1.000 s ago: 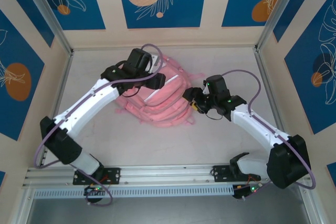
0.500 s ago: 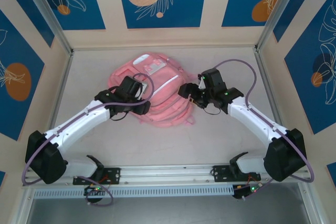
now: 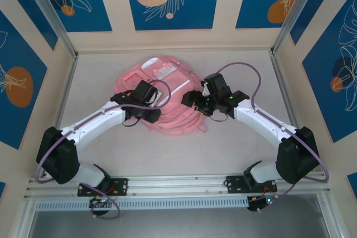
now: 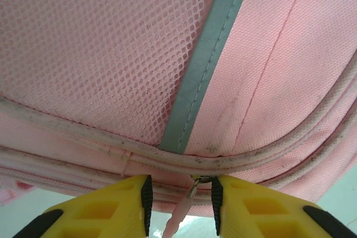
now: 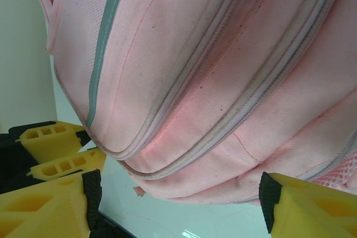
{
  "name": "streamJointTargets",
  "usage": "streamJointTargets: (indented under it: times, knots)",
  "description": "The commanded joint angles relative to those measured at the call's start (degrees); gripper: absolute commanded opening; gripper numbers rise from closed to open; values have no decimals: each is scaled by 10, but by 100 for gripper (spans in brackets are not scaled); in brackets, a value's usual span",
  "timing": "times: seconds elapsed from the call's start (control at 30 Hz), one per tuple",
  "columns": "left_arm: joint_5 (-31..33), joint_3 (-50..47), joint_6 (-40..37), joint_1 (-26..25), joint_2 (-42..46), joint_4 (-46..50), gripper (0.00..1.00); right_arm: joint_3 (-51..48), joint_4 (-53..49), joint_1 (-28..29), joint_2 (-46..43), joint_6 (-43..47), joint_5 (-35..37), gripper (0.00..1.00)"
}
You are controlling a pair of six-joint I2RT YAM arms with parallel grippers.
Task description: Pack the student bag
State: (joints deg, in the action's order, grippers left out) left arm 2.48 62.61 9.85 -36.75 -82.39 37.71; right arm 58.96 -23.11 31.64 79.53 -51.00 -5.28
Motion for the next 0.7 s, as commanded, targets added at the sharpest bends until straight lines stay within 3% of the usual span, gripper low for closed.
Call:
streamJointTargets:
  times: [0.0, 0.17, 0.27, 0.53, 0.67]
  knots:
    - [-25, 16, -20, 7, -8, 12, 35, 18, 1, 7, 10, -6, -15, 76]
    - [-47, 11, -40, 6, 4, 26, 47, 25, 1, 13, 19, -9, -14, 76]
    - [-37, 6, -42, 7, 7, 25, 47, 30, 0, 16, 26, -10, -15, 76]
    - [-31, 11, -38, 9, -13, 25, 28, 48, -1, 24, 40, -14, -17, 73]
    - [-34, 10, -38, 8, -11, 31, 18, 56, 8, 32, 52, -19, -21, 67]
